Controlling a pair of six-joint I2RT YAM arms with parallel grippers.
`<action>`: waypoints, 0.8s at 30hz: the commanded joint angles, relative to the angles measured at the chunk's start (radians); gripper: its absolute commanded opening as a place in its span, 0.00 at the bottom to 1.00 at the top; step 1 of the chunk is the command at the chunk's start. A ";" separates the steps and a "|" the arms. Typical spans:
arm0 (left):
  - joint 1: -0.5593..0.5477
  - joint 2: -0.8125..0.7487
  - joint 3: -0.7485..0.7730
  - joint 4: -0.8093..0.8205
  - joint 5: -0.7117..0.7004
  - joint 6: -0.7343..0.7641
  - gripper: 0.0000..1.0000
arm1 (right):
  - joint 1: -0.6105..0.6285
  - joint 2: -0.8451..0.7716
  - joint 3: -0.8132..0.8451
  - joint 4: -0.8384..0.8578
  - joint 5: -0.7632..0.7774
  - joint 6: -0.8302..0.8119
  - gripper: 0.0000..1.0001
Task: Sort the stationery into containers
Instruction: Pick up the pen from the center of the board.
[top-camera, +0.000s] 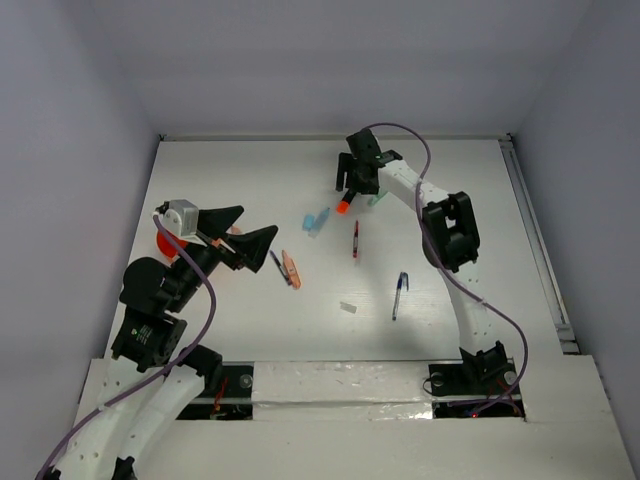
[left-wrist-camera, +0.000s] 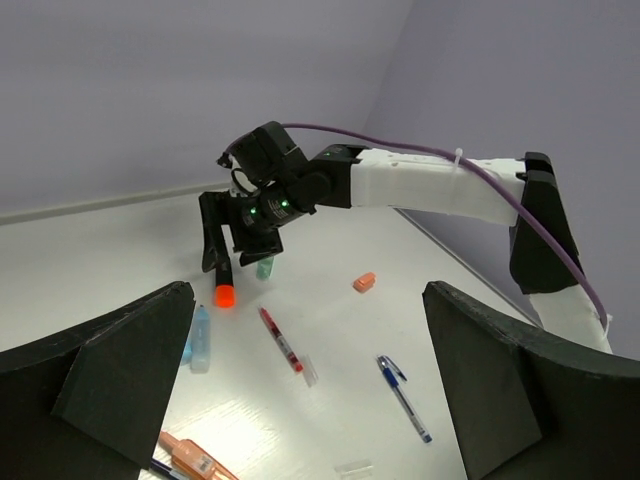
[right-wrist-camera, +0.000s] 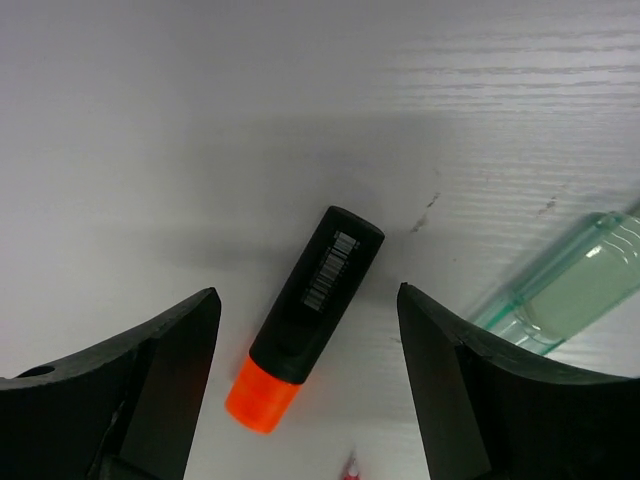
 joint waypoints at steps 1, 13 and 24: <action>-0.013 0.004 0.003 0.033 -0.010 0.011 0.99 | 0.007 0.029 0.083 -0.014 -0.013 0.031 0.74; -0.022 0.008 0.006 0.033 -0.013 0.014 0.99 | 0.070 0.028 0.049 -0.062 0.053 -0.015 0.78; -0.022 0.004 0.000 0.037 -0.014 0.008 0.99 | 0.133 -0.006 -0.018 -0.106 0.130 -0.043 0.60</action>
